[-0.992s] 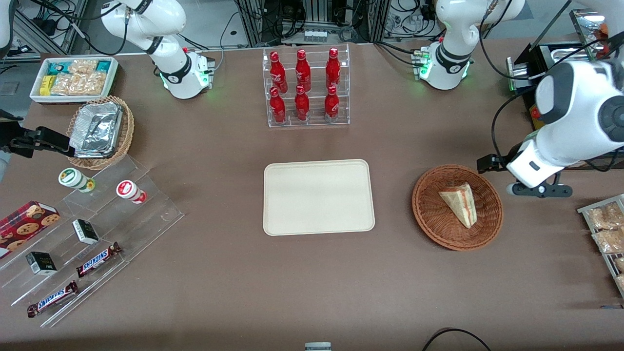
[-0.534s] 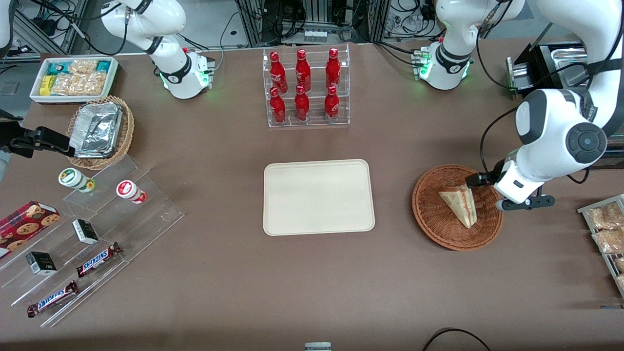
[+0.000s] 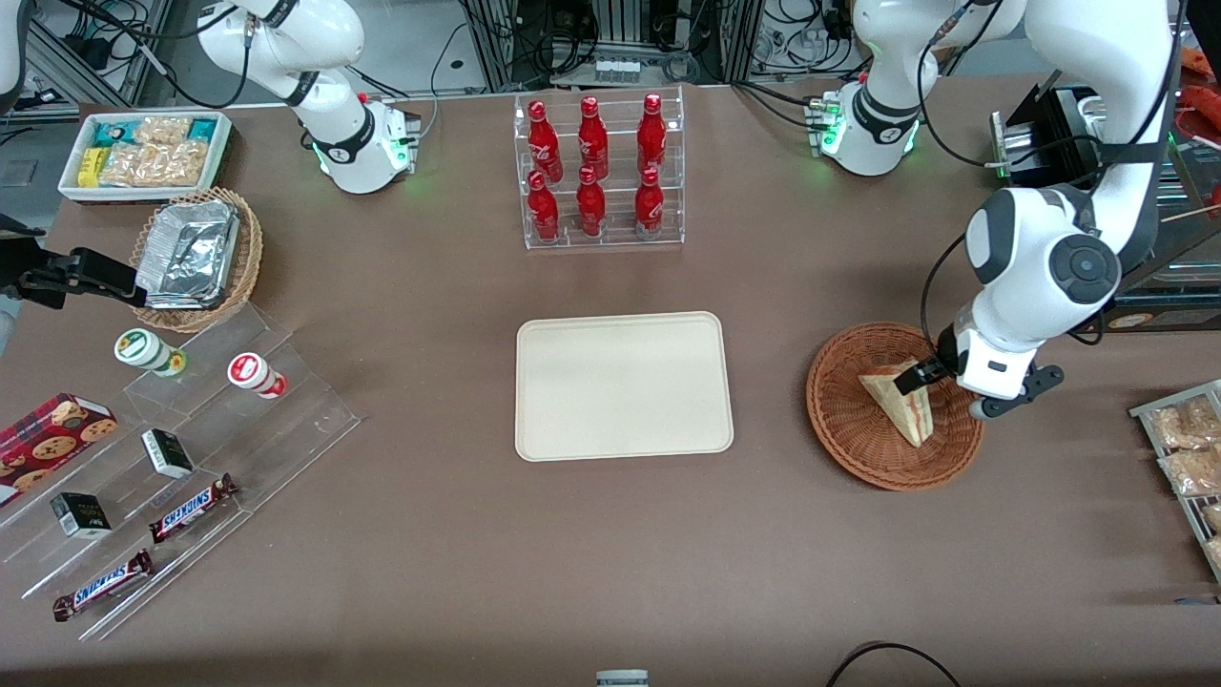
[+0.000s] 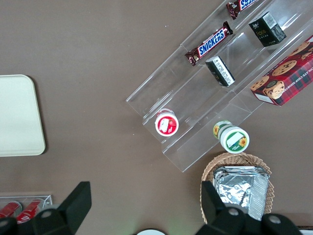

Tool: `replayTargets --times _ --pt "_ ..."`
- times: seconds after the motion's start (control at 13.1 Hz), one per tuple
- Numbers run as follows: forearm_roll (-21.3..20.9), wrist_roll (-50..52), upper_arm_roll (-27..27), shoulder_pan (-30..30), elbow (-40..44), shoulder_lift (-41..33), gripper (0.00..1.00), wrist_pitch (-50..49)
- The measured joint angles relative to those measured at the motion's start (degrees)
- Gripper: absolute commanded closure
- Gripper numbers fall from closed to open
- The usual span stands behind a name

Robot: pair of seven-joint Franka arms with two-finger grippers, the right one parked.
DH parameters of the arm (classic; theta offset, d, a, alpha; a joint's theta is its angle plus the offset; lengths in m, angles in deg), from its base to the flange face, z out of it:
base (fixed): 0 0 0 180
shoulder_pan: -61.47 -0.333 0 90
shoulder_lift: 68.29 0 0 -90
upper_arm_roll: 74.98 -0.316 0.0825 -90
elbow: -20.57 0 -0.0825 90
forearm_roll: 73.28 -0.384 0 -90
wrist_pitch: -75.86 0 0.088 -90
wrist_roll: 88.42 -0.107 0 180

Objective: Place sandwich from basket to tray
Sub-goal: 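Lower the left gripper onto the wrapped sandwich and close on it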

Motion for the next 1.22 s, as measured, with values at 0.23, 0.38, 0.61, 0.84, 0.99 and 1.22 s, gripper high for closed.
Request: replayTargets --times 0.23,0.38,0.61,0.84,0.99,1.22 --pt "0.00 2.37 0.05 0.35 -0.52 0.15 0.00 0.02" --pt "0.00 2.62 0.06 0.69 -0.77 0.86 0.00 0.02" --pt "0.00 2.77 0.06 0.85 -0.98 1.95 0.00 0.02" --pt "0.00 2.82 0.02 0.84 -1.03 3.26 0.00 0.54" --pt "0.00 2.88 -0.09 0.80 -1.04 4.40 0.00 1.86" --pt "0.00 2.94 -0.35 0.67 -1.04 5.82 0.00 3.46"
